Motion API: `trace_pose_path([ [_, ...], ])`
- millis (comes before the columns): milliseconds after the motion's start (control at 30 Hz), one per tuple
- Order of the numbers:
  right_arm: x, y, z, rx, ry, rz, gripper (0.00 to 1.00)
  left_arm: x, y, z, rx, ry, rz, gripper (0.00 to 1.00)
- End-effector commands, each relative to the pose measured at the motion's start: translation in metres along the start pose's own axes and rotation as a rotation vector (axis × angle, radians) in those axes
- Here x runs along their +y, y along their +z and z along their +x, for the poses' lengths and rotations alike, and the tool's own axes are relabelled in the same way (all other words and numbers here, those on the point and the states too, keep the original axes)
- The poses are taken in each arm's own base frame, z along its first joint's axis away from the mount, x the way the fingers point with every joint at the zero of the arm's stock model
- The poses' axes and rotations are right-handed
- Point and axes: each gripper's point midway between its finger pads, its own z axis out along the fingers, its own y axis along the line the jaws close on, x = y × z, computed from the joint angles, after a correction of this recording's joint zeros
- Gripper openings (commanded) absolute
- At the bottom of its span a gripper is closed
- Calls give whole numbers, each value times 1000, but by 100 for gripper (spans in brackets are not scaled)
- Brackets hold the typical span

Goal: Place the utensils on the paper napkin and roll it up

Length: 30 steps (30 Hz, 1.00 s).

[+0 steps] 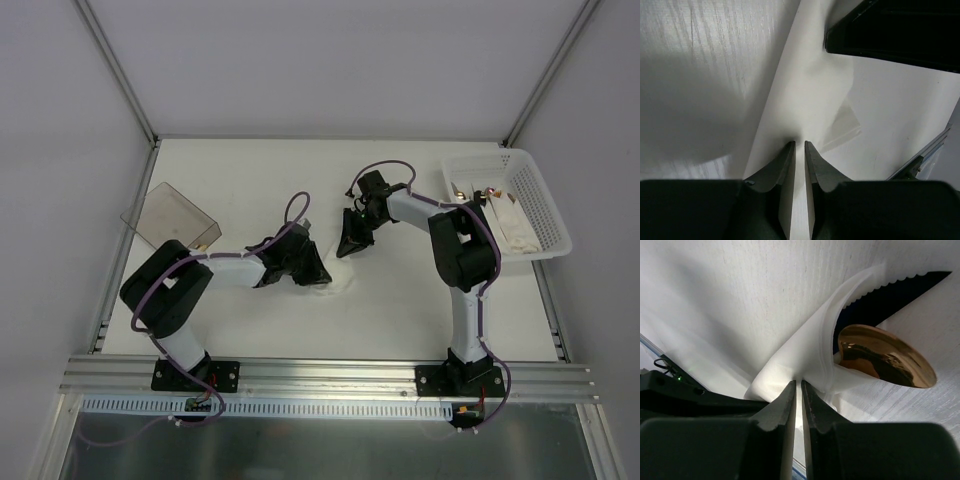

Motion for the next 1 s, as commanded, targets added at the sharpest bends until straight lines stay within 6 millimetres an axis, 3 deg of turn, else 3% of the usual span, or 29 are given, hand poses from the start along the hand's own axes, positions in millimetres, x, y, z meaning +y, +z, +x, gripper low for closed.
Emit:
trace_pose_path([
  [0, -30, 13, 10, 39, -7, 117, 13, 8, 11, -2, -6, -63, 10, 13],
  [200, -30, 13, 8, 38, -20, 116, 13, 46, 19, 19, 34, -194, 9, 6],
  [433, -29, 14, 2, 39, -27, 119, 13, 68, 14, 40, 56, -243, 4, 3],
  [533, -29, 14, 1, 41, -27, 125, 13, 75, 10, 50, 71, -257, 3, 4],
  [633, -30, 14, -1, 40, -24, 134, 13, 81, 4, 58, 78, -265, 5, 13],
  [833, -27, 15, -5, 43, -33, 128, 12, 78, -15, 63, 57, -230, 50, 14],
  [967, -22, 17, -7, 42, -59, 124, 12, 51, -30, 47, -3, -159, 144, 13],
])
